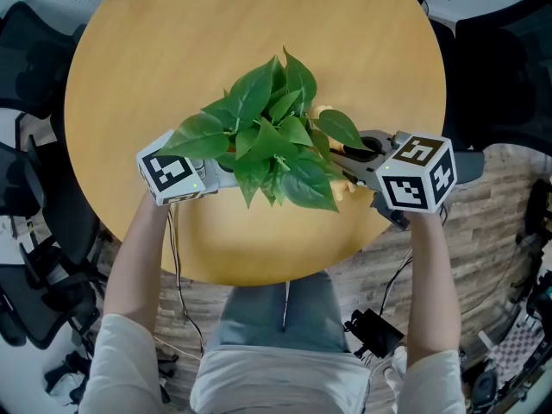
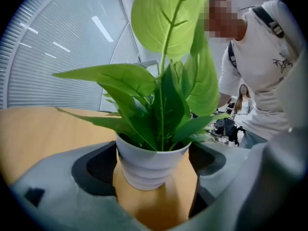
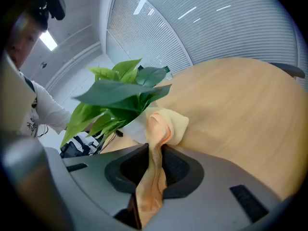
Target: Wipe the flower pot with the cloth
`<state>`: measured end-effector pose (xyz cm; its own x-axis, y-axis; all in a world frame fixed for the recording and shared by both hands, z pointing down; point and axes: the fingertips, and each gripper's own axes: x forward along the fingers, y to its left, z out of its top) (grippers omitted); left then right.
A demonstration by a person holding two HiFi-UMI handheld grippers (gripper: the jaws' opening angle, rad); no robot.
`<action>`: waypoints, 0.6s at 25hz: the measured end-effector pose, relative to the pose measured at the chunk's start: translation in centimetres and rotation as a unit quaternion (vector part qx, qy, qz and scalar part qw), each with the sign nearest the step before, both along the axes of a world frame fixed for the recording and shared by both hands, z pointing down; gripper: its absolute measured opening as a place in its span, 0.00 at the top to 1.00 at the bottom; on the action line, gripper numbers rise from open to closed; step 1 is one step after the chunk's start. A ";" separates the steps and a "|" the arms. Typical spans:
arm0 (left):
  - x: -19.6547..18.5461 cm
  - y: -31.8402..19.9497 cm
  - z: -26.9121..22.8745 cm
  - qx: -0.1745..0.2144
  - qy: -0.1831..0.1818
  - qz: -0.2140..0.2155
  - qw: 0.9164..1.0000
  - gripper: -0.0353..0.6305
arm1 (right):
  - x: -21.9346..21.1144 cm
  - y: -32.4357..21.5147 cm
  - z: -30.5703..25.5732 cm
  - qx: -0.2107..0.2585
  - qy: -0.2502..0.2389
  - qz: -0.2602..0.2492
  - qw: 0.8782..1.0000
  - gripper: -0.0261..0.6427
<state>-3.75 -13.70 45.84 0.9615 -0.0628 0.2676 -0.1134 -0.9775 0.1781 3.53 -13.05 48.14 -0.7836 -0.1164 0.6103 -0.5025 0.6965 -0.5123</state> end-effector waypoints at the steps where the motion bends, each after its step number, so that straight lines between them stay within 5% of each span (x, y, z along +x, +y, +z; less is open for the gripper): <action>1: 0.0 0.0 0.0 0.002 0.001 -0.001 1.000 0.24 | 0.2 -0.8 -0.2 0.003 0.002 0.001 1.000 0.85; 7: -0.2 -0.2 0.1 -0.001 0.006 -0.008 1.000 0.24 | -1.4 -4.8 -1.0 0.017 -0.003 -0.021 1.000 0.85; 15: 0.7 -0.3 0.1 0.006 0.001 -0.019 1.000 0.24 | -1.8 -3.4 -0.7 0.012 -0.008 -0.066 0.998 0.85</action>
<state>-3.05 -13.98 45.95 0.9587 -0.1028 0.2651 -0.1504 -0.9745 0.1663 1.78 -16.45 47.44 -0.8027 -0.0264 0.5958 -0.3973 0.7688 -0.5012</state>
